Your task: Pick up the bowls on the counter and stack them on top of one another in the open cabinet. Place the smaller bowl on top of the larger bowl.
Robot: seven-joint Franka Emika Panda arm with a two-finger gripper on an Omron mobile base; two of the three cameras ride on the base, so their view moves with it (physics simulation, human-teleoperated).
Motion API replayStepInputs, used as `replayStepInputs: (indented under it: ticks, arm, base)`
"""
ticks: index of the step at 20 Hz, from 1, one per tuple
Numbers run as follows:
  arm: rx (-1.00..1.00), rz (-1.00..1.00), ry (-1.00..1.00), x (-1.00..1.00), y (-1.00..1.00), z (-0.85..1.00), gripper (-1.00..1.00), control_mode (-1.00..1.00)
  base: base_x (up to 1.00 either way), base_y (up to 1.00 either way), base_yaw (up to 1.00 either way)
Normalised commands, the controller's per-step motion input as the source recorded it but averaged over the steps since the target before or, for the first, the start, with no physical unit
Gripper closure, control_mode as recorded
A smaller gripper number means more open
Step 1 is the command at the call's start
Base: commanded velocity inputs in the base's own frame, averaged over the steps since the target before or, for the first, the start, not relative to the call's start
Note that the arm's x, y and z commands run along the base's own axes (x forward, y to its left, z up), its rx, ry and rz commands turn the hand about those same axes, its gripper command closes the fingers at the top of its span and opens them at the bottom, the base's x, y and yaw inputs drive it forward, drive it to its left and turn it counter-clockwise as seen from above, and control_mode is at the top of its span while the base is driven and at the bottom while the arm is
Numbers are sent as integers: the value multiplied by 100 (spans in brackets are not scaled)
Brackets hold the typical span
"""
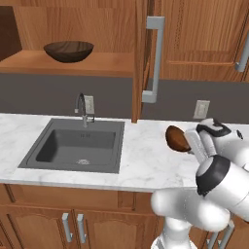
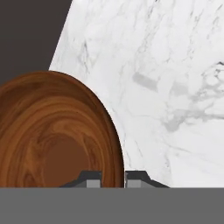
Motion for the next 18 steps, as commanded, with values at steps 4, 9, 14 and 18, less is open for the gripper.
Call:
replayStepInputs:
  ticks: [4,9,14,18]
  arm:
    - [2,6,4,-40,-1,49,100,-100]
    - [-5,5,8,-42,1,34,100,-100]
    - [-16,2,7,-36,6,15,100,-100]
    - [-18,0,6,-28,9,12,100,-100]
  base:
    - [0,0,0]
    - [0,0,0]
    - [0,0,0]
    - [0,0,0]
